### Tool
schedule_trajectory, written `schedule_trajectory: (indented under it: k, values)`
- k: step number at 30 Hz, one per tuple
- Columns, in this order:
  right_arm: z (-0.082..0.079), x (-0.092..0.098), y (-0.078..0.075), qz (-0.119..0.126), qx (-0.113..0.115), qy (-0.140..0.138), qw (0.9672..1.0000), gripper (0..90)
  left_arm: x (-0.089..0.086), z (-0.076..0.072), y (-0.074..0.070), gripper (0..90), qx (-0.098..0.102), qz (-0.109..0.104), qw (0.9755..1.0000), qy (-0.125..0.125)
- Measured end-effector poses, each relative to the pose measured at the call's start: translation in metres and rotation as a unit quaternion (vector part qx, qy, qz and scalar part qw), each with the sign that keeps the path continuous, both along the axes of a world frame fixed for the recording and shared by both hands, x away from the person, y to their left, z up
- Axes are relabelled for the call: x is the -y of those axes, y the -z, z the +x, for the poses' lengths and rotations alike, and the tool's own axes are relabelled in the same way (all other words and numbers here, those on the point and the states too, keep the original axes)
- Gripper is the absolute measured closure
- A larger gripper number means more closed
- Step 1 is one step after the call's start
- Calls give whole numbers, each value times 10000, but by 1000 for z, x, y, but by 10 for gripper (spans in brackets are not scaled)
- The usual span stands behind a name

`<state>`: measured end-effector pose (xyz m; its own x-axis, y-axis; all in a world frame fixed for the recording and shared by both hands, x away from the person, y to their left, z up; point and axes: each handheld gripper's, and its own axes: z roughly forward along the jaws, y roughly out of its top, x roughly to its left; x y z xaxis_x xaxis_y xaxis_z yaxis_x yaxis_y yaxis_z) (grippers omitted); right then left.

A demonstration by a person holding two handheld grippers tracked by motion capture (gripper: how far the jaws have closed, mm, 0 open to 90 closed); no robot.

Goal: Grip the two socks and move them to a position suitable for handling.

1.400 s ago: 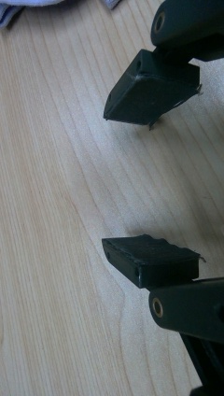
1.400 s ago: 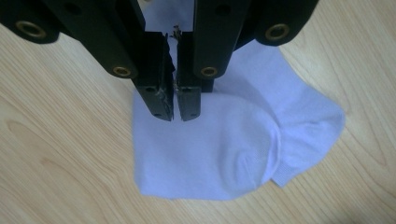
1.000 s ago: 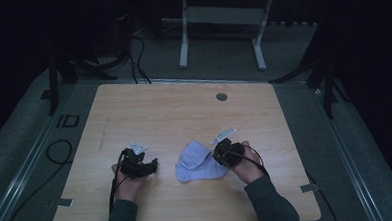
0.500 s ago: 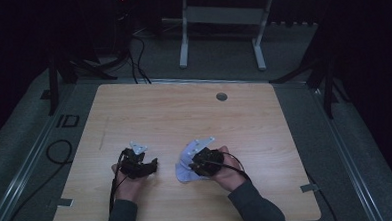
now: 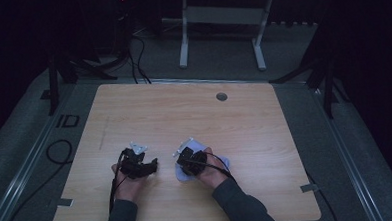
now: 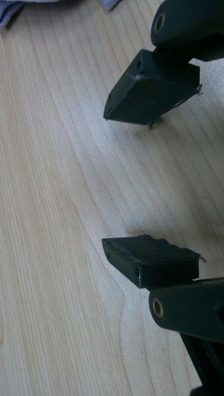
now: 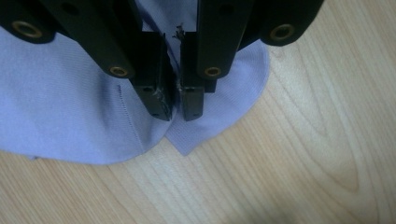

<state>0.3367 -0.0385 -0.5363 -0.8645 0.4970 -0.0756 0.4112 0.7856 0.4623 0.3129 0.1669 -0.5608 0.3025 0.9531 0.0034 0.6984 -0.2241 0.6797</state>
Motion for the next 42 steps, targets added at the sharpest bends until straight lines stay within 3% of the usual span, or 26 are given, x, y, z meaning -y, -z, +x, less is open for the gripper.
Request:
schedule_trajectory:
  k: [7,10,12,15,19,35,42]
  values:
    - [0,2,-7,200,-6,49,9998,821,0,0,0,329,4,-6,10000,-11]
    - [0,-1,-6,-34,126,44,9999,797,0,0,0,329,6,-8,10000,-14]
    - [2,-2,-4,-70,59,39,10000,797,0,0,0,329,10,-13,10000,-18]
    - [11,0,-2,63,-275,349,9990,876,0,0,0,329,5,-3,10000,-7]
    - [18,4,-2,287,-568,559,9964,895,0,0,0,328,11,2,10000,1]
    - [19,20,-34,841,-341,577,9942,894,1,1,0,326,23,-1,10000,9]
    - [34,46,-62,1156,-224,854,9894,892,1,1,0,325,19,2,10000,10]
